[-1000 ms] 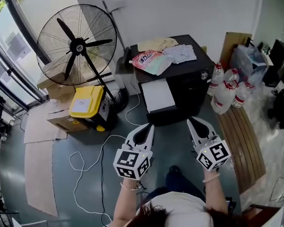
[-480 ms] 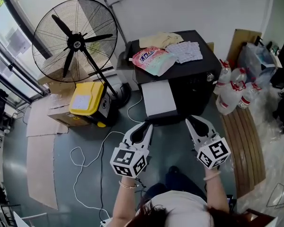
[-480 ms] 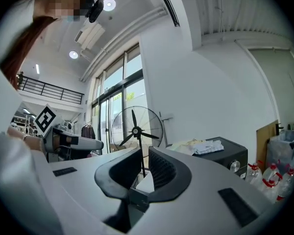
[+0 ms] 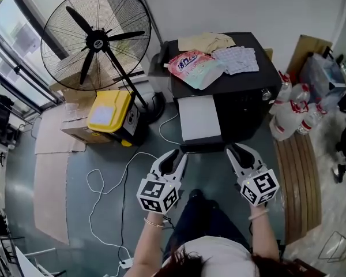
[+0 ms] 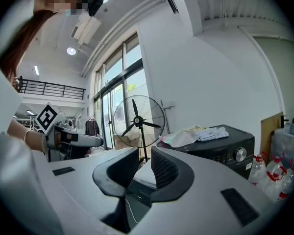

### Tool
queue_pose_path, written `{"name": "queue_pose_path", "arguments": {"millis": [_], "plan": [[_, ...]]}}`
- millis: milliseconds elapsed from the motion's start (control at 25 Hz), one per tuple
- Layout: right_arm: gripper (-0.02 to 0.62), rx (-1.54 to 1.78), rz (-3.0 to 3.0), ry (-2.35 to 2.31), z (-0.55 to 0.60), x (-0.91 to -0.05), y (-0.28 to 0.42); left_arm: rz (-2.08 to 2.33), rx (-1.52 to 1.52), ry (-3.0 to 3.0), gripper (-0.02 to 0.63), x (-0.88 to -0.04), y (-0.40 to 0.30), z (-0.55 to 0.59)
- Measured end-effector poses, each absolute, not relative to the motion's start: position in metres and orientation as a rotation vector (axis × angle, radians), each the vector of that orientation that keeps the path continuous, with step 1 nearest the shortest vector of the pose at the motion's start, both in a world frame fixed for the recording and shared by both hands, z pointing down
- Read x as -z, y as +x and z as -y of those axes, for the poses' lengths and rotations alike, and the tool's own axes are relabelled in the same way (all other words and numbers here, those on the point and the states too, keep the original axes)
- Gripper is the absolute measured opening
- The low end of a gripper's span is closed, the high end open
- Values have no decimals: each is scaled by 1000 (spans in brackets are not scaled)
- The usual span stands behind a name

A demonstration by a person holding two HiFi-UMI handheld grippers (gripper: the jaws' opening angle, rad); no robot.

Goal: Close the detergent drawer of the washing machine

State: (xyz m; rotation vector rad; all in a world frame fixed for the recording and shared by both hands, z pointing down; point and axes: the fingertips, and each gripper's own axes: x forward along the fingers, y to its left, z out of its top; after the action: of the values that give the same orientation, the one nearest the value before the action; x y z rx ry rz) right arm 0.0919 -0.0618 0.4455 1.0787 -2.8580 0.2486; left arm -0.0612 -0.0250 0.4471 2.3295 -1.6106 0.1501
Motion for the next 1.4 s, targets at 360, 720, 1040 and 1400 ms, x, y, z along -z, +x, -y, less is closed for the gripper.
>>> {"name": "queue_pose_path", "arguments": {"millis": [360, 720, 1040, 1400], "plan": [[104, -331, 2758, 1101, 80, -501, 91, 1579, -216, 2296, 137, -503, -73, 45], [121, -432, 2646, 1085, 95, -564, 88, 1511, -252, 2233, 161, -561, -79, 63], [137, -514, 2553, 1041, 105, -610, 86, 1495, -266, 2128, 186, -607, -81, 74], [158, -593, 2469, 1031, 112, -652, 85, 1451, -333, 2054, 218, -656, -85, 83]]}}
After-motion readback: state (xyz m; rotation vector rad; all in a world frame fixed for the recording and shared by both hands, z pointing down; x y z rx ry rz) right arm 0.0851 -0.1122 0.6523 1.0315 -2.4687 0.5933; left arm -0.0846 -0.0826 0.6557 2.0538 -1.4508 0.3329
